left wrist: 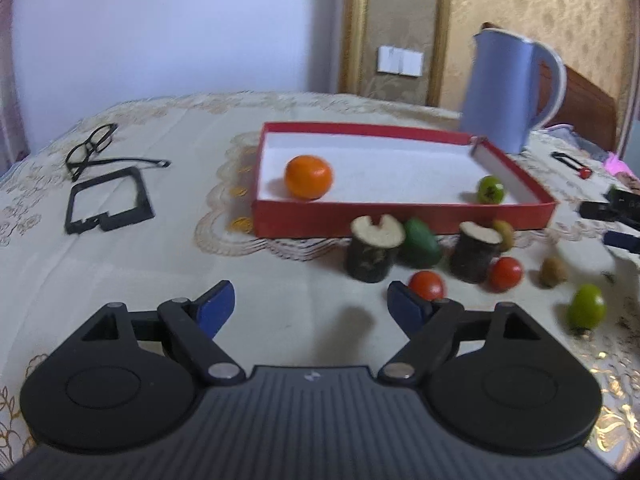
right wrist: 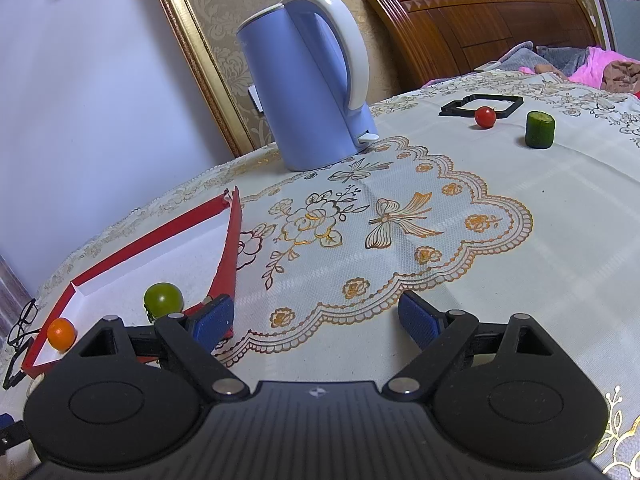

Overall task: Organize fruits
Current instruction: 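Grasp the second green tomato with the right gripper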

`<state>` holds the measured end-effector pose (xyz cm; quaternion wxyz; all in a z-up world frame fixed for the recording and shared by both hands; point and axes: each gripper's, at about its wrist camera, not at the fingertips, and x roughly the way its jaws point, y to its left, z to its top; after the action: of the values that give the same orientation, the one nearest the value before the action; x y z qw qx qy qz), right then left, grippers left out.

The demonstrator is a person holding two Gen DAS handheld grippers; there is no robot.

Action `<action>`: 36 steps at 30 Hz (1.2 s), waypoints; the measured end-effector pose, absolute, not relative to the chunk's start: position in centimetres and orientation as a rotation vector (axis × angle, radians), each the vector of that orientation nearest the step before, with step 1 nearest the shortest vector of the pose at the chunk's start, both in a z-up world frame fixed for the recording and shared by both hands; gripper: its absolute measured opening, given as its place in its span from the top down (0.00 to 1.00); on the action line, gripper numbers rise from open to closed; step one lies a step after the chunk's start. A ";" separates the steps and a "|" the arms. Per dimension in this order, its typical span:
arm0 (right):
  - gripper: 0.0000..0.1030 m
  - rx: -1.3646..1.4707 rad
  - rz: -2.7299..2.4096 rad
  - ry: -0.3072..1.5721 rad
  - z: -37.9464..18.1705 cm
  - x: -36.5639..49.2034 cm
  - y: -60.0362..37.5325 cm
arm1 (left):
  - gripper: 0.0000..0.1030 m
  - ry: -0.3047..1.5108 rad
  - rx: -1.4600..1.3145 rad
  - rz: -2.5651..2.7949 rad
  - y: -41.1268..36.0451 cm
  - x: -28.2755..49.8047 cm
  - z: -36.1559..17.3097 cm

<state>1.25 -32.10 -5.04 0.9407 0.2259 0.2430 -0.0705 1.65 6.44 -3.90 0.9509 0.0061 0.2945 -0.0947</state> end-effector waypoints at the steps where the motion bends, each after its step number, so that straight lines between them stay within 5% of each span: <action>1: 0.13 0.460 -0.144 0.496 -5.0 1.2 -32.1 | 0.21 0.608 0.007 -0.184 6.4 2.0 -4.1; 16: 0.12 0.335 0.022 0.540 -3.8 -3.5 -27.4 | 0.00 0.636 0.054 -0.118 6.0 3.6 -5.1; 31: 0.12 0.002 0.132 0.482 -2.5 -6.4 -18.2 | 0.00 0.640 0.040 -0.122 6.5 4.4 -5.3; 36: 0.37 -0.020 0.121 0.512 -3.2 -5.9 -17.7 | 0.00 0.641 0.044 -0.121 6.5 4.4 -5.3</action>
<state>-5.86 -17.67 -3.24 0.9655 -0.0097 0.2533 0.0598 4.35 6.45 -5.30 0.9470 0.0217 0.3149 -0.0594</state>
